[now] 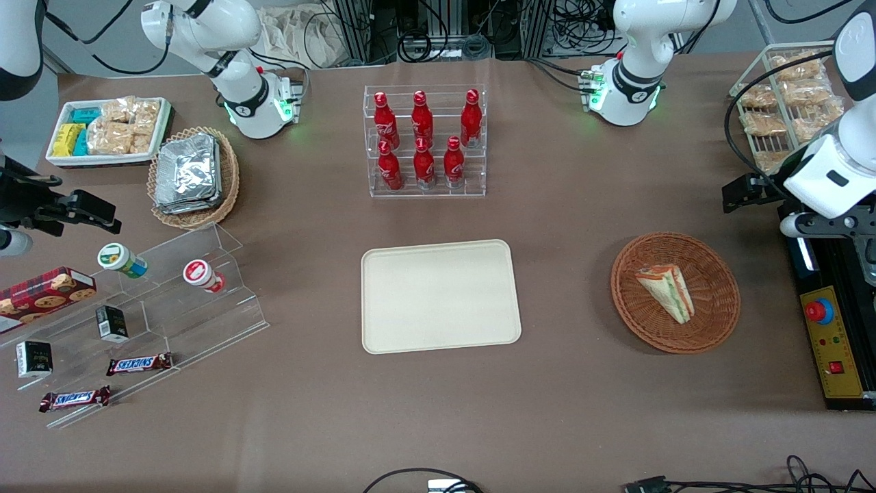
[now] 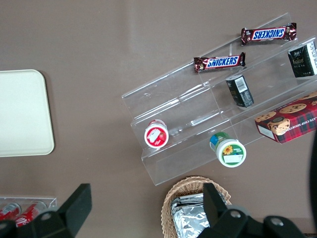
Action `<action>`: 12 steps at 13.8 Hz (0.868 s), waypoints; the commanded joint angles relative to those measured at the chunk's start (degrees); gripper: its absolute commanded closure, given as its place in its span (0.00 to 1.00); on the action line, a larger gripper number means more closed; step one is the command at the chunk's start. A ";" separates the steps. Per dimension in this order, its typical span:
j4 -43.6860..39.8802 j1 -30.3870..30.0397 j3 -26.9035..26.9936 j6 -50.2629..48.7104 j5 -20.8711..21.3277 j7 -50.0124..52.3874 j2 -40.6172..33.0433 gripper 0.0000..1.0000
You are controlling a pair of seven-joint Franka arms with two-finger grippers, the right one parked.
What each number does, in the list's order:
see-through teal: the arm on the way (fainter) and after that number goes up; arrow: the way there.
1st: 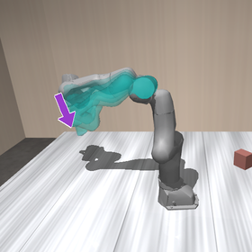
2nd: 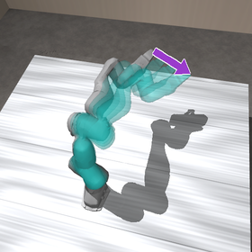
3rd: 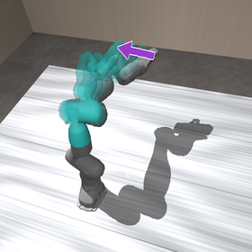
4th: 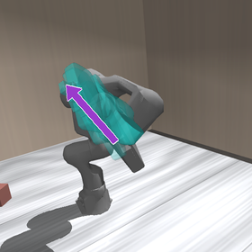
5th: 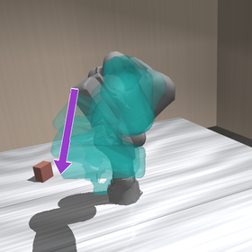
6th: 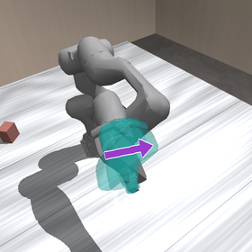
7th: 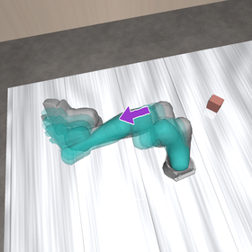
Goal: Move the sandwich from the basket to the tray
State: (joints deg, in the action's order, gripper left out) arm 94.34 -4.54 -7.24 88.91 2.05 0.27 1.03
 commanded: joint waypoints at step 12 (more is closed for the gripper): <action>1.90 -0.65 0.12 0.92 -0.56 0.17 -1.03 0.00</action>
State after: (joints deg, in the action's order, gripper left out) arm 94.42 -4.73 -7.22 88.91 2.04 0.34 1.04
